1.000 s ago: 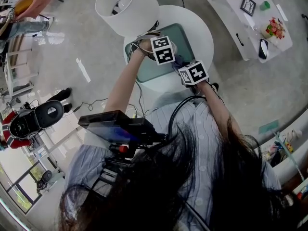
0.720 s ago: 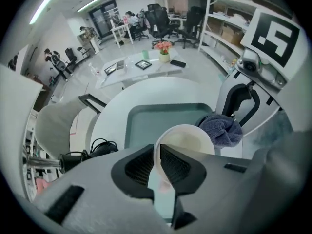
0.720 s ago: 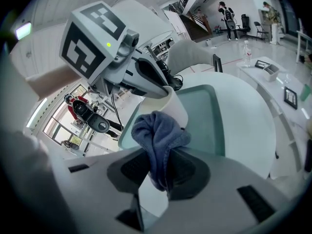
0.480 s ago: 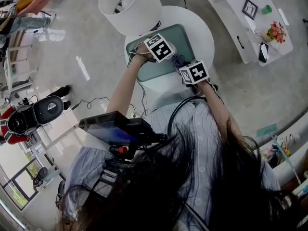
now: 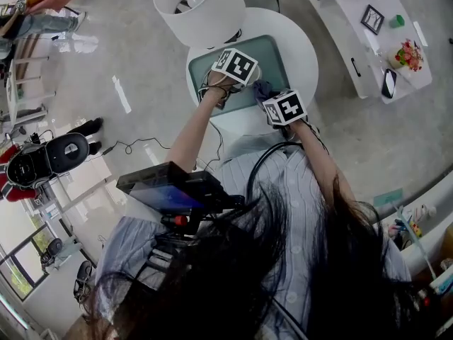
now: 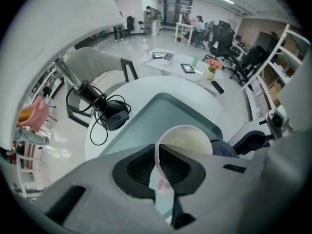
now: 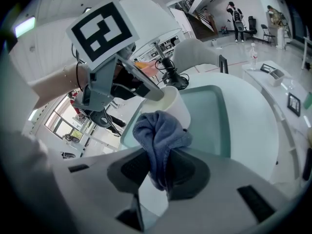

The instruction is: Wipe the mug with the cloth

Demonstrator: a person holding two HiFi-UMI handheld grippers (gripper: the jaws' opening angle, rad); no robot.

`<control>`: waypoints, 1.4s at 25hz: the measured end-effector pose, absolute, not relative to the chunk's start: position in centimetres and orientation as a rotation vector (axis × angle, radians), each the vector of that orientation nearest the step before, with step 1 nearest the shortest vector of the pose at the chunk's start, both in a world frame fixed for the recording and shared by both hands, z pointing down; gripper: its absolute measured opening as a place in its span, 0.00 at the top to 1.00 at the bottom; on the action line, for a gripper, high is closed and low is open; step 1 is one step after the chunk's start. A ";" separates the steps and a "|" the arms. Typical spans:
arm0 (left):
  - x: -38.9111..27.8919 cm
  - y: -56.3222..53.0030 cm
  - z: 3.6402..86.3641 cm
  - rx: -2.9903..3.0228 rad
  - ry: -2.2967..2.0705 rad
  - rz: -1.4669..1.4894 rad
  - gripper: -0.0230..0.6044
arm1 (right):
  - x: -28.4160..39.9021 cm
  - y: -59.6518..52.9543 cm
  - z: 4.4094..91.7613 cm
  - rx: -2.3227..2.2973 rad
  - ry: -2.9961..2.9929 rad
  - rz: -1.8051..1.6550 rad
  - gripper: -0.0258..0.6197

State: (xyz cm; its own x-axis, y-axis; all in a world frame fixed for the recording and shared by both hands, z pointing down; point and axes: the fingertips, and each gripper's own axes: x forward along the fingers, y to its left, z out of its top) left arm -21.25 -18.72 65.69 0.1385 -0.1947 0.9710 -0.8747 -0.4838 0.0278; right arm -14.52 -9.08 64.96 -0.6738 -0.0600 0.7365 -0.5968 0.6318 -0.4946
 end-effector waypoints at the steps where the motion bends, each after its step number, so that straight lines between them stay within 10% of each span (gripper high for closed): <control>1: -21.4 -18.6 65.7 1.755 -1.052 1.358 0.90 | -14.5 -9.0 65.1 0.510 -2.147 0.984 0.81; 35: -23.2 -16.5 64.5 1.372 -1.312 0.830 0.89 | -17.3 -7.2 65.5 0.448 -2.130 0.957 0.81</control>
